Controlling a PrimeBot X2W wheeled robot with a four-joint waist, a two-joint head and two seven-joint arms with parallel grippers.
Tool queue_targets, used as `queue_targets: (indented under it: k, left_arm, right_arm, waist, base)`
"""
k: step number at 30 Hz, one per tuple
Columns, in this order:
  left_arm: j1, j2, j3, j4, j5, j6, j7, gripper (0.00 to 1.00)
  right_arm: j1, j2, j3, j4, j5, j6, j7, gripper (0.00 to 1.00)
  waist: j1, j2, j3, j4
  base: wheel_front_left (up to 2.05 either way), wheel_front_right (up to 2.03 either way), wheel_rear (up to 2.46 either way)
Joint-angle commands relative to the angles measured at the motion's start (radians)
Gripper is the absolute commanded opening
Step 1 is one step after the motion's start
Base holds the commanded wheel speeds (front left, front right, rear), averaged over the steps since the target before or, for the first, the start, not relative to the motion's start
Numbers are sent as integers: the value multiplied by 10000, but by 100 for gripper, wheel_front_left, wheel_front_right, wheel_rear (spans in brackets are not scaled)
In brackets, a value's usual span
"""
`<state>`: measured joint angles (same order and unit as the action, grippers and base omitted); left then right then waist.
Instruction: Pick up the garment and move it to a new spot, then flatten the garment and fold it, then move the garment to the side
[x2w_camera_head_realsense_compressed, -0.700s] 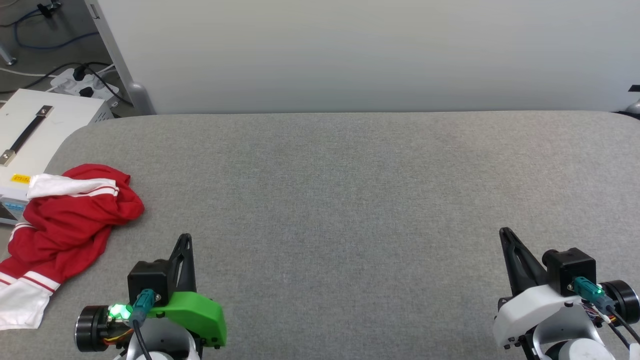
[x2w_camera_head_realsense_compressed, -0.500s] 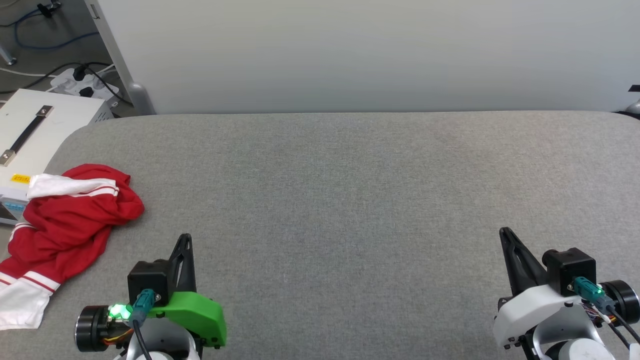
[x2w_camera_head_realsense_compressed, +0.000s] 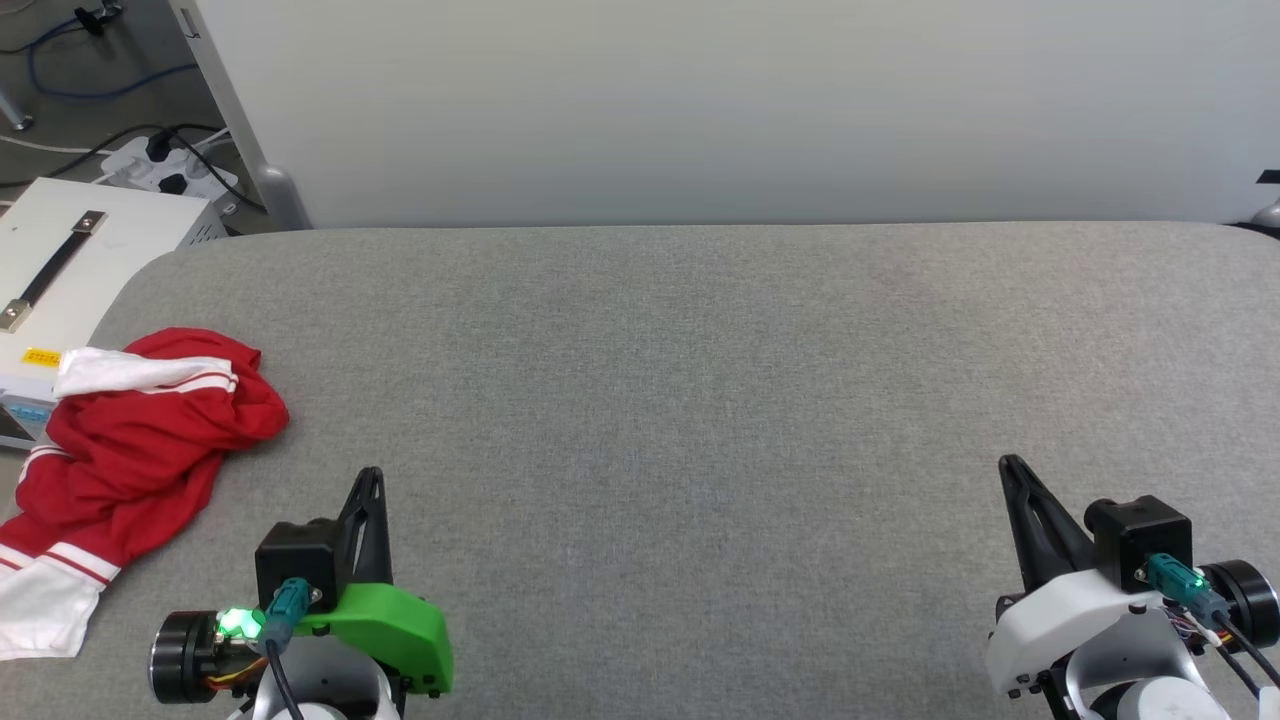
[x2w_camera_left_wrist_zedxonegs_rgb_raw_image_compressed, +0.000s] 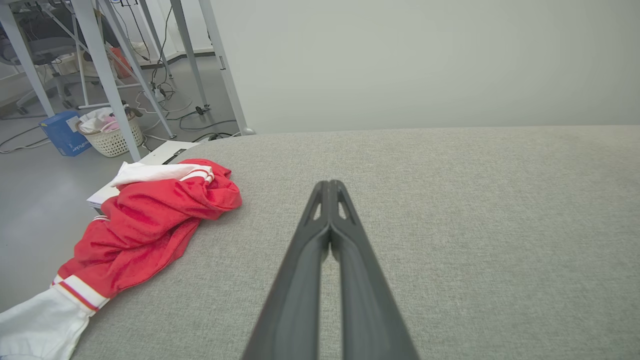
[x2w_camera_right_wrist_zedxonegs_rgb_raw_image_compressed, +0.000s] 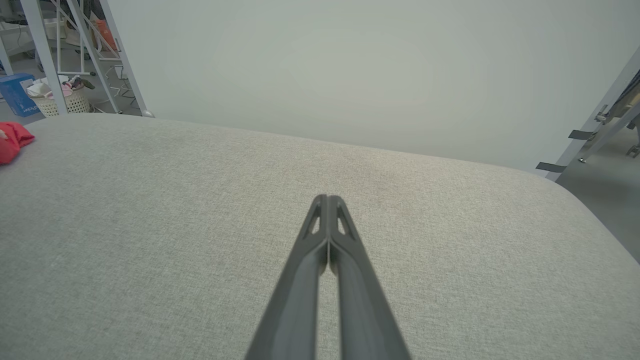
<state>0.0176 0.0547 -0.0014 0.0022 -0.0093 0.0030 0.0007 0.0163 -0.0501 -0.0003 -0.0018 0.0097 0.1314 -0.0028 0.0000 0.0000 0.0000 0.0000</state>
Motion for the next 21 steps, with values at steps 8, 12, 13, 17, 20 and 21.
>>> queue_targets:
  k: [8,12,13,17,20,21]
  left_arm:
    - [-176,-45,14,-22,93,-30,-7,0]
    - [-176,-45,14,-22,93,-30,-7,0]
    - [-176,-45,14,-22,93,-30,-7,0]
    - [-176,-45,14,-22,93,-30,-7,0]
    - [-176,-45,14,-22,93,-30,-7,0]
    - [-176,-45,14,-22,93,-30,-7,0]
  right_arm:
    - [-163,-1,3,18,-97,-7,28,0]
    - [-163,-1,3,18,-97,-7,28,0]
    - [-163,-1,3,18,-97,-7,28,0]
    - [-163,-1,3,18,-97,-7,28,0]
    - [-163,-1,3,18,-97,-7,28,0]
    - [-163,-1,3,18,-97,-7,28,0]
  waist:
    - [0,0,0,0]
    - [0,0,0,0]
    - [0,0,0,0]
    - [0,0,0,0]
    - [0,0,0,0]
    - [0,0,0,0]
  base:
    - [0,0,0]
    - [0,0,0]
    - [0,0,0]
    - [0,0,0]
    - [0,0,0]
    - [0,0,0]
